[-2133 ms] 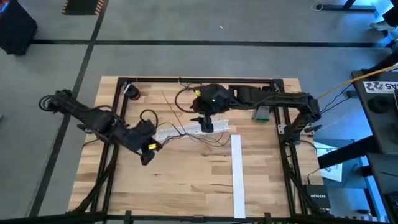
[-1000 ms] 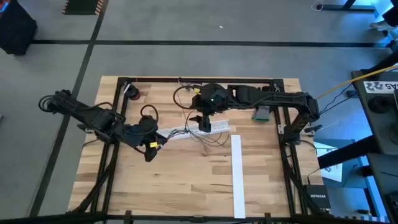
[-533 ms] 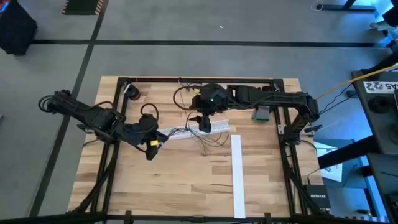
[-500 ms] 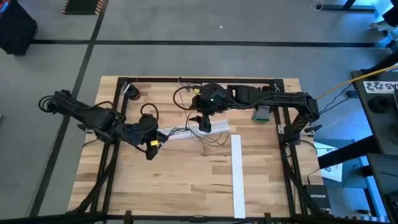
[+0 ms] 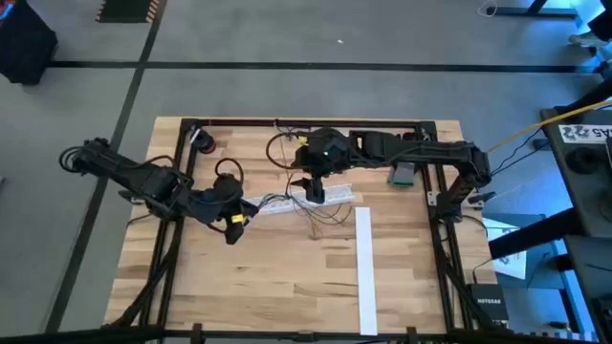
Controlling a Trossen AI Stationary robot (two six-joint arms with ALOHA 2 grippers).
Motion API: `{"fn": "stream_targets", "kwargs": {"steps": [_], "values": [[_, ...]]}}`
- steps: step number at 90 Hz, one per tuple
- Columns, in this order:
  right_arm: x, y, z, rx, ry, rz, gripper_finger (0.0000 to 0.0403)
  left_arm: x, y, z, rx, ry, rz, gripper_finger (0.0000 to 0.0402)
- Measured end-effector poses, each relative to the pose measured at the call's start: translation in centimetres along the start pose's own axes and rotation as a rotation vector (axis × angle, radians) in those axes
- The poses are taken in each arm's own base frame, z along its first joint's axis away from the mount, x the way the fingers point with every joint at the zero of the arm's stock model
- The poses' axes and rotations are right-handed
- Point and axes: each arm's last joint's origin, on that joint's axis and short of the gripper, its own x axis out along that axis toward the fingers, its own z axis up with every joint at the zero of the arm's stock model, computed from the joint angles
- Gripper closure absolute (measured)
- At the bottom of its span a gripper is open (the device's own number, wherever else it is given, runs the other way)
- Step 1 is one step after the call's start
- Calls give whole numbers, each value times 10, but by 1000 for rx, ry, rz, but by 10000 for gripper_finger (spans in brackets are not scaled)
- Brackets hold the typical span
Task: Ziptie cables
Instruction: Put the set of zip-tied cables in the cable duct
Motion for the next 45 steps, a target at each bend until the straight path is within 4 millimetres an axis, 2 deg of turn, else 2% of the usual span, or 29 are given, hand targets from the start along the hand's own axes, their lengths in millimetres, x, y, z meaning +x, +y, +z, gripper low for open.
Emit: {"fn": "stream_targets", "kwargs": {"steps": [45], "values": [[0, 0, 0, 0, 1, 0, 159, 0, 0, 0, 7, -1, 1, 401]]}}
